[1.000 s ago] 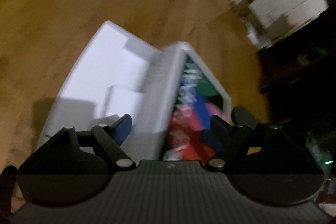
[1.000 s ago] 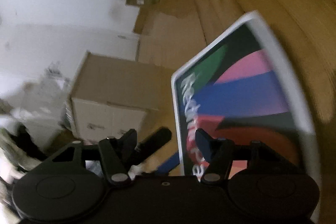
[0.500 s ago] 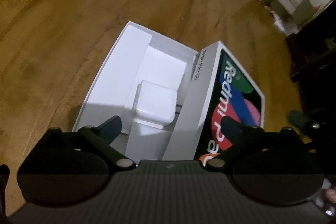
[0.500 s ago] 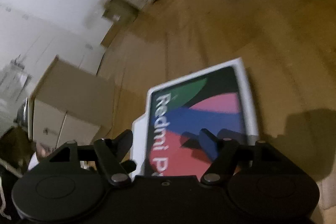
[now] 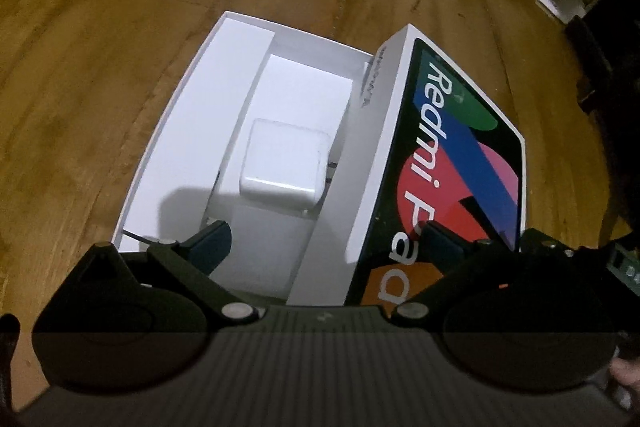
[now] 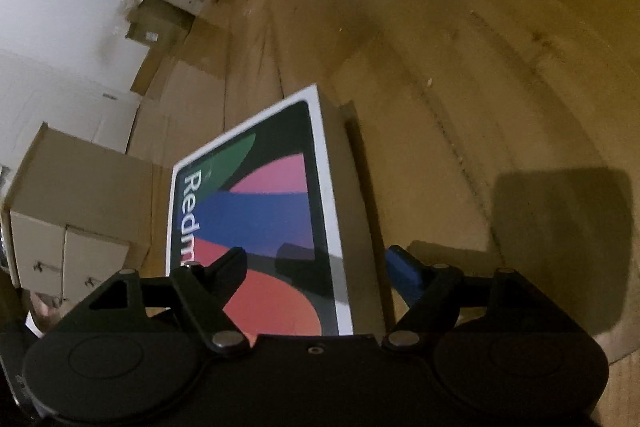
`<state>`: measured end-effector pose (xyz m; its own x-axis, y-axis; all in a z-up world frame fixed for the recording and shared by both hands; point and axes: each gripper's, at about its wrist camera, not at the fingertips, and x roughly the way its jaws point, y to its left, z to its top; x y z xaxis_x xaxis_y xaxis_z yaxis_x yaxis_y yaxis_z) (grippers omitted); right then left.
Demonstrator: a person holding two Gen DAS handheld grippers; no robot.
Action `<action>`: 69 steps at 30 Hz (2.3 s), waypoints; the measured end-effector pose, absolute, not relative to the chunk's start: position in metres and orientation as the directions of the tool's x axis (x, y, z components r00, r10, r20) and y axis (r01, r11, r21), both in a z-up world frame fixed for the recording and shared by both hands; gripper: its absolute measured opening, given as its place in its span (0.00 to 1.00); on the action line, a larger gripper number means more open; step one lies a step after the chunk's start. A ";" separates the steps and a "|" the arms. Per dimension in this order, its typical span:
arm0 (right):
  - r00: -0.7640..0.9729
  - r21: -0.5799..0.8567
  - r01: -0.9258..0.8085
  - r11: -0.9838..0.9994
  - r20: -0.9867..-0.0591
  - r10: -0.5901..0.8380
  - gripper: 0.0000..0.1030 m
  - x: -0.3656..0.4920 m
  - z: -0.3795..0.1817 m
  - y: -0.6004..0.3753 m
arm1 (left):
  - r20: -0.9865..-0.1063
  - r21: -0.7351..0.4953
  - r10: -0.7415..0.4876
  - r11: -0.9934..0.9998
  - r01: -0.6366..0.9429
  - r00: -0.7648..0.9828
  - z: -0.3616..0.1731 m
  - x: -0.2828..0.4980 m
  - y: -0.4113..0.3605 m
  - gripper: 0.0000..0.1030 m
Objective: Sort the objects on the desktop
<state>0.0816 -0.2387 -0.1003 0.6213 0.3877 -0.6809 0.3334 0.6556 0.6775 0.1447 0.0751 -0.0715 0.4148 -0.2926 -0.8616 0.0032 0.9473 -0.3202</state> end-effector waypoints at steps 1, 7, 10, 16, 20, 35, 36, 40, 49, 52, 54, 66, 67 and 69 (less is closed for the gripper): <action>0.619 0.679 0.333 0.654 -0.681 0.391 0.79 0.082 -0.102 -0.237 | -0.861 -0.322 -0.296 0.947 0.007 0.413 -0.071 0.145 0.075 1.00; 0.605 0.687 0.334 0.646 -0.682 0.412 0.79 0.087 -0.113 -0.226 | -0.863 -0.327 -0.309 0.945 0.024 0.400 -0.073 0.147 0.066 1.00; 0.598 0.688 0.333 0.645 -0.682 0.420 0.80 0.090 -0.117 -0.221 | -0.866 -0.342 -0.324 0.940 0.022 0.382 -0.075 0.147 0.063 1.00; 0.597 0.684 0.307 0.662 -0.680 0.425 0.84 0.095 -0.116 -0.213 | -0.854 -0.383 -0.375 0.922 0.053 0.360 -0.078 0.148 0.061 1.00; 0.608 0.693 0.296 0.657 -0.667 0.430 0.76 0.097 -0.114 -0.210 | -0.835 -0.399 -0.403 0.912 0.091 0.375 -0.073 0.146 0.062 1.00; 0.627 0.726 0.115 0.678 -0.582 0.517 0.68 0.115 -0.084 -0.172 | -0.832 -0.306 -0.314 0.947 0.092 0.457 -0.050 0.146 0.088 0.99; 0.625 0.723 0.109 0.682 -0.583 0.519 0.68 0.117 -0.083 -0.168 | -0.835 -0.301 -0.308 0.949 0.090 0.456 -0.050 0.146 0.090 0.99; 0.610 0.726 0.087 0.682 -0.580 0.540 0.68 0.119 -0.080 -0.158 | -0.843 -0.289 -0.290 0.955 0.073 0.453 -0.052 0.148 0.100 1.00; 0.573 0.693 0.039 0.720 -0.606 0.552 0.68 0.120 -0.073 -0.139 | -0.852 -0.295 -0.267 0.956 0.010 0.450 -0.057 0.153 0.118 1.00; 0.564 0.688 0.017 0.725 -0.606 0.561 0.68 0.120 -0.073 -0.134 | -0.861 -0.288 -0.253 0.957 -0.014 0.441 -0.061 0.153 0.125 1.00; 0.559 0.682 0.010 0.731 -0.610 0.561 0.68 0.120 -0.075 -0.131 | -0.861 -0.303 -0.262 0.953 -0.025 0.437 -0.065 0.151 0.131 1.00; 0.564 0.700 -0.008 0.714 -0.587 0.581 0.68 0.118 -0.072 -0.134 | -0.858 -0.320 -0.264 0.946 -0.057 0.440 -0.066 0.147 0.134 1.00; 0.565 0.702 -0.011 0.712 -0.584 0.584 0.68 0.118 -0.072 -0.134 | -0.860 -0.319 -0.262 0.946 -0.060 0.437 -0.066 0.147 0.134 1.00; 0.562 0.747 -0.036 0.664 -0.534 0.632 0.66 0.118 -0.071 -0.134 | -0.866 -0.315 -0.257 0.947 -0.067 0.429 -0.065 0.147 0.133 1.00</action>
